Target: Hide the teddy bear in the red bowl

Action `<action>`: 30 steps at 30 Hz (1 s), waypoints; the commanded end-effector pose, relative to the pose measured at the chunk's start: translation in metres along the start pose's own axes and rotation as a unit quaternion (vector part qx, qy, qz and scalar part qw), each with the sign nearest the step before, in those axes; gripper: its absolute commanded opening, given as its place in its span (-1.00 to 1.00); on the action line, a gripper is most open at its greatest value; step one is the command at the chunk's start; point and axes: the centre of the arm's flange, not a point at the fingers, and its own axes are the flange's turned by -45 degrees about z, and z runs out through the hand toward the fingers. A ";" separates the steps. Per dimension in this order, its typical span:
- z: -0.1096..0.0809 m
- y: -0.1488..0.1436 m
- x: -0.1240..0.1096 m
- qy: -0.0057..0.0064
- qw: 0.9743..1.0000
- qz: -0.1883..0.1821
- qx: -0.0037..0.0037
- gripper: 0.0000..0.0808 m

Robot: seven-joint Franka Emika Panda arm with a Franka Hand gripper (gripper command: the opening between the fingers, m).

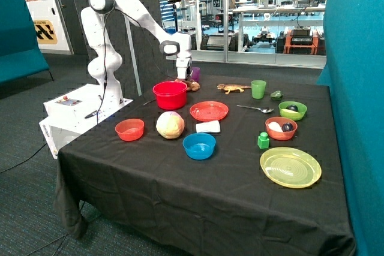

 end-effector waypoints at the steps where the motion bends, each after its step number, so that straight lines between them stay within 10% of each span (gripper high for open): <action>1: 0.010 0.004 -0.001 0.002 1.000 0.001 -0.001 0.77; 10: 0.014 0.003 0.002 0.002 1.000 -0.004 -0.001 0.75; 21: 0.017 0.006 0.011 0.002 1.000 -0.005 -0.001 0.25; 23: 0.019 0.009 0.011 0.002 1.000 -0.001 -0.001 0.06; 25: 0.020 0.011 0.011 0.002 1.000 0.003 -0.001 -0.74; 30: 0.023 0.015 0.009 0.002 1.000 0.008 -0.001 -0.99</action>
